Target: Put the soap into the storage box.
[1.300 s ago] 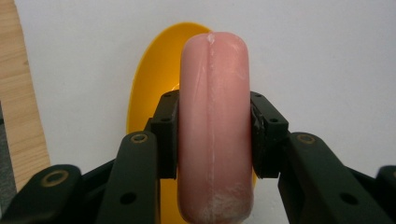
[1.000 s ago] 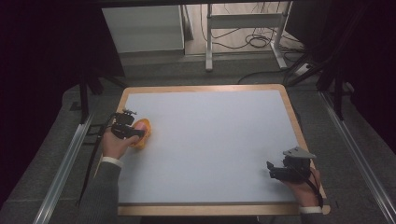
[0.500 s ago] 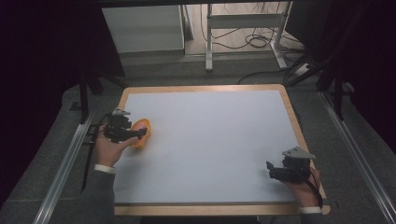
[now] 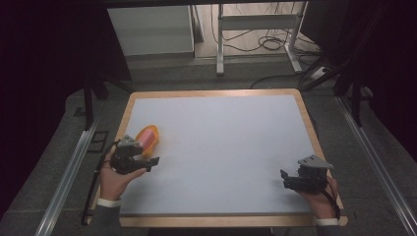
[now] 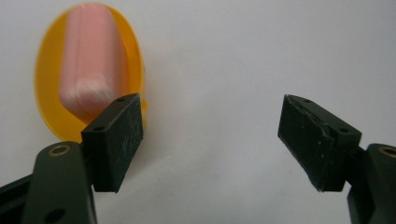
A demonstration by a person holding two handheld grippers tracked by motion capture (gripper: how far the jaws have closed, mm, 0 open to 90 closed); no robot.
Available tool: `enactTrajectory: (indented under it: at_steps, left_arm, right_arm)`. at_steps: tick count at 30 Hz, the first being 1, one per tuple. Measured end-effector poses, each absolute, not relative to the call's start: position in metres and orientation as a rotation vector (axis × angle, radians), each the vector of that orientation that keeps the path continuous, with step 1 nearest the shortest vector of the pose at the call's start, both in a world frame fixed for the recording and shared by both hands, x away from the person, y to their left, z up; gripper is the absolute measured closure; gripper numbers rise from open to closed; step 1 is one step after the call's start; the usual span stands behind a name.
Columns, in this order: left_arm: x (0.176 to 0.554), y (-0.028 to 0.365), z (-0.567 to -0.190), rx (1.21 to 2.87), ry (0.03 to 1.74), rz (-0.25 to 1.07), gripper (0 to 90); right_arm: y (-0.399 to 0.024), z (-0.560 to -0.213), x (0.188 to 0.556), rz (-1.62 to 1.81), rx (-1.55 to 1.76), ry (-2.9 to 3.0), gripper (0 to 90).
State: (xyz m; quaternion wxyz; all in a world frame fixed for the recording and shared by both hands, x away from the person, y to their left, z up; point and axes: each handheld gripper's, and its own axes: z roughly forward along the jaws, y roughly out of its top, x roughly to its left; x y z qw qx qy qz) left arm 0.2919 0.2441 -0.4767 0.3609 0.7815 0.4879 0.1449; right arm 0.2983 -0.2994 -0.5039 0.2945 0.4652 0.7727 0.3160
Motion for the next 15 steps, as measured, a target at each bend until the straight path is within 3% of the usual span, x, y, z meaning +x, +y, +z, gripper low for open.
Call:
enactTrajectory:
  at_steps: [15]
  left_arm:
    - [0.269, 0.248, -0.499, 2.011, 1.281, 0.35, 22.2]
  right_arm:
    - [-0.297, -0.505, 0.298, 0.837, 1.228, 2.055, 6.9]
